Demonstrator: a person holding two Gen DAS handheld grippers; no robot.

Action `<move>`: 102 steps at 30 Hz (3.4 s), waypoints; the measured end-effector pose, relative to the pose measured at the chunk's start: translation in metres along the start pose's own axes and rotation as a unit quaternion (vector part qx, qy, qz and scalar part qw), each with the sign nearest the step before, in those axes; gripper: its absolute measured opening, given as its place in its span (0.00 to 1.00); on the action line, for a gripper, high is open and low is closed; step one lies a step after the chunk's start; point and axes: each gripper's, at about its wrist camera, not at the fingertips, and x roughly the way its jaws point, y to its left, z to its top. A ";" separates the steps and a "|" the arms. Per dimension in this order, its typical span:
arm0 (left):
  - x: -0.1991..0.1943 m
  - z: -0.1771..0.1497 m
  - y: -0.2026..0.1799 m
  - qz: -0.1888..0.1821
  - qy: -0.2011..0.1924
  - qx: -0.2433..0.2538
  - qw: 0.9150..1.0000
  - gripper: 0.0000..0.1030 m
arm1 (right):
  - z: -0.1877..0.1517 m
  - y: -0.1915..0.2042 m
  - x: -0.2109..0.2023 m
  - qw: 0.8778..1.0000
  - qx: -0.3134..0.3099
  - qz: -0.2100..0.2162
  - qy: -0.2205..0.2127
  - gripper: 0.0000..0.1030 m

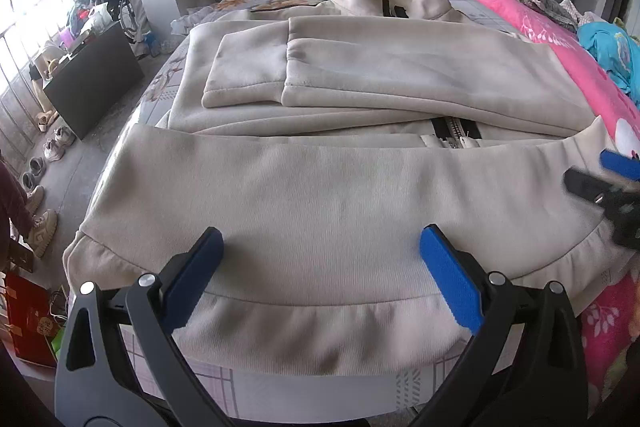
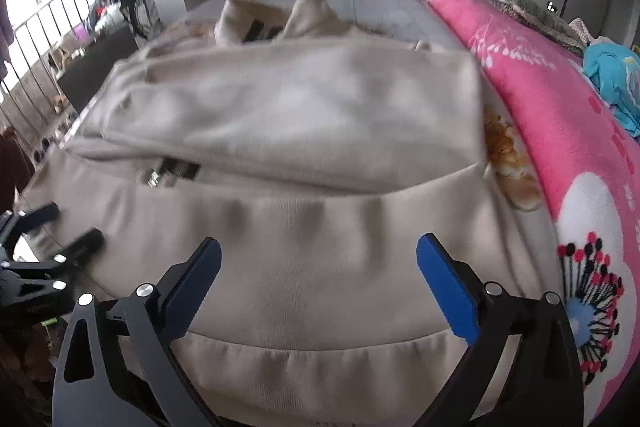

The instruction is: Fold large clothes

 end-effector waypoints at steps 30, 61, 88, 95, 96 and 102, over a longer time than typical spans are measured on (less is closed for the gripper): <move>0.002 0.001 0.000 0.002 0.007 -0.003 1.000 0.93 | -0.005 -0.004 0.009 1.000 0.010 -0.006 0.017 0.94; 0.002 0.000 0.000 0.004 0.008 -0.005 1.000 0.93 | -0.006 -0.004 0.009 1.000 0.010 -0.006 0.016 0.94; -0.032 0.027 0.017 -0.050 -0.054 0.024 0.997 0.93 | 0.011 -0.010 -0.002 0.998 0.002 0.050 0.036 0.94; -0.057 0.125 0.038 -0.084 -0.119 0.009 0.989 0.92 | 0.092 -0.022 -0.041 0.993 -0.019 0.113 -0.020 0.94; -0.055 0.138 0.039 -0.087 -0.121 0.003 0.989 0.91 | 0.104 -0.025 -0.041 0.992 -0.017 0.121 -0.021 0.94; 0.001 0.233 0.025 -0.103 -0.108 -0.017 0.989 0.67 | 0.200 -0.047 0.002 0.988 0.027 0.150 -0.012 0.94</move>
